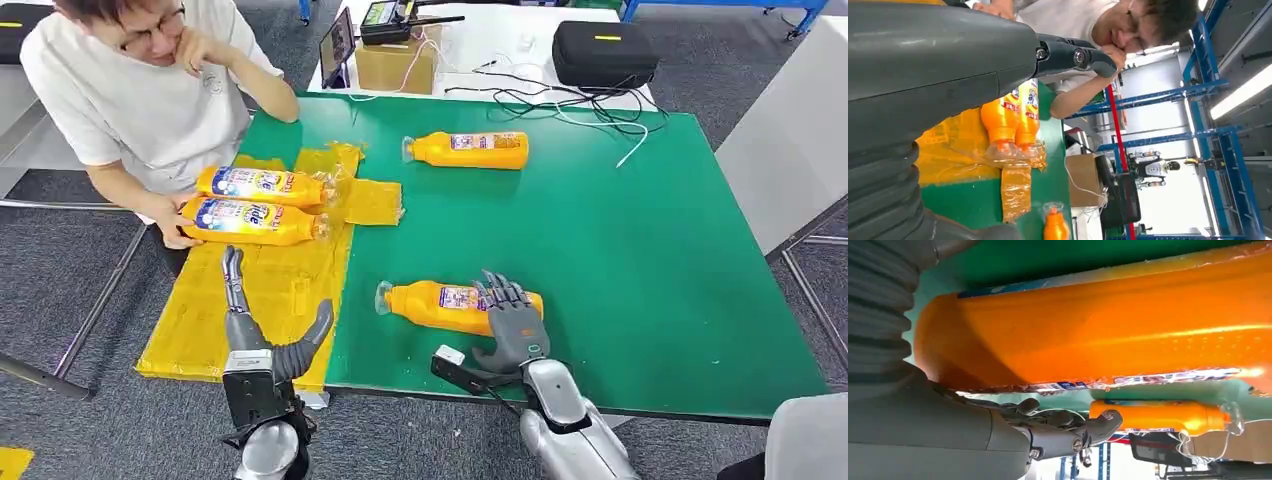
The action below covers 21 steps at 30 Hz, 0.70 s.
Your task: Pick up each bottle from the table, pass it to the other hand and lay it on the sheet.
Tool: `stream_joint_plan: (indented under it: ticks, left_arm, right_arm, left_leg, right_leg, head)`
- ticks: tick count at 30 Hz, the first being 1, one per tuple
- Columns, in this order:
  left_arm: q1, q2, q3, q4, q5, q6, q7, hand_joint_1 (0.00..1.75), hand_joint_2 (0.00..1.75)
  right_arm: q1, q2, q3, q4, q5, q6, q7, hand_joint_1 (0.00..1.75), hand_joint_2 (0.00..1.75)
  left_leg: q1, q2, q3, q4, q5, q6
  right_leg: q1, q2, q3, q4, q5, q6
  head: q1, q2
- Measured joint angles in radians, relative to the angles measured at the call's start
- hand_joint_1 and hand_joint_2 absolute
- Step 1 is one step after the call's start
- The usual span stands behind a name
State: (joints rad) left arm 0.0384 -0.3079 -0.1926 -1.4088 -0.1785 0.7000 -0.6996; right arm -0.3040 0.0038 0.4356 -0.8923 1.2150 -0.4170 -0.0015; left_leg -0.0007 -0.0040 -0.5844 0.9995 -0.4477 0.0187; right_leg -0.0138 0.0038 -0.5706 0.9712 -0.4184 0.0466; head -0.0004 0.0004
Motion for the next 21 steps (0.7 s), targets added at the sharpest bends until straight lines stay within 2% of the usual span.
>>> stream_joint_plan:
  ticks: [7, 14, 21]
  left_arm:
    - [0.003, -0.001, 0.004, 0.0, -0.013, 0.0, 0.0, 0.0, 1.75]
    - [0.01, -0.001, 0.006, 0.0, -0.033, 0.0, 0.0, 0.0, 1.75]
    - [0.012, -0.001, 0.004, 0.001, -0.032, 0.0, 0.0, 0.0, 1.75]
  right_arm:
    - [-0.014, -0.014, 0.041, -0.004, 0.112, 0.038, 0.149, 0.0, 1.75]
    - [-0.027, -0.029, 0.053, -0.01, 0.165, 0.08, 0.255, 0.0, 1.75]
    - [-0.031, -0.042, 0.018, -0.014, 0.126, 0.149, 0.286, 0.02, 1.75]
  left_leg:
    - [0.0, 0.0, 0.004, 0.0, 0.0, 0.0]
    - [-0.001, -0.001, 0.007, 0.0, 0.0, 0.0]
    - [-0.001, -0.001, 0.009, 0.0, 0.0, 0.0]
  right_leg:
    - [0.0, 0.0, 0.003, 0.0, 0.0, 0.0]
    - [-0.001, 0.0, 0.007, -0.001, 0.0, 0.0]
    - [-0.001, 0.0, 0.009, -0.001, 0.0, 0.0]
  head:
    - [0.0, 0.0]
    - [0.0, 0.0]
    - [0.0, 0.0]
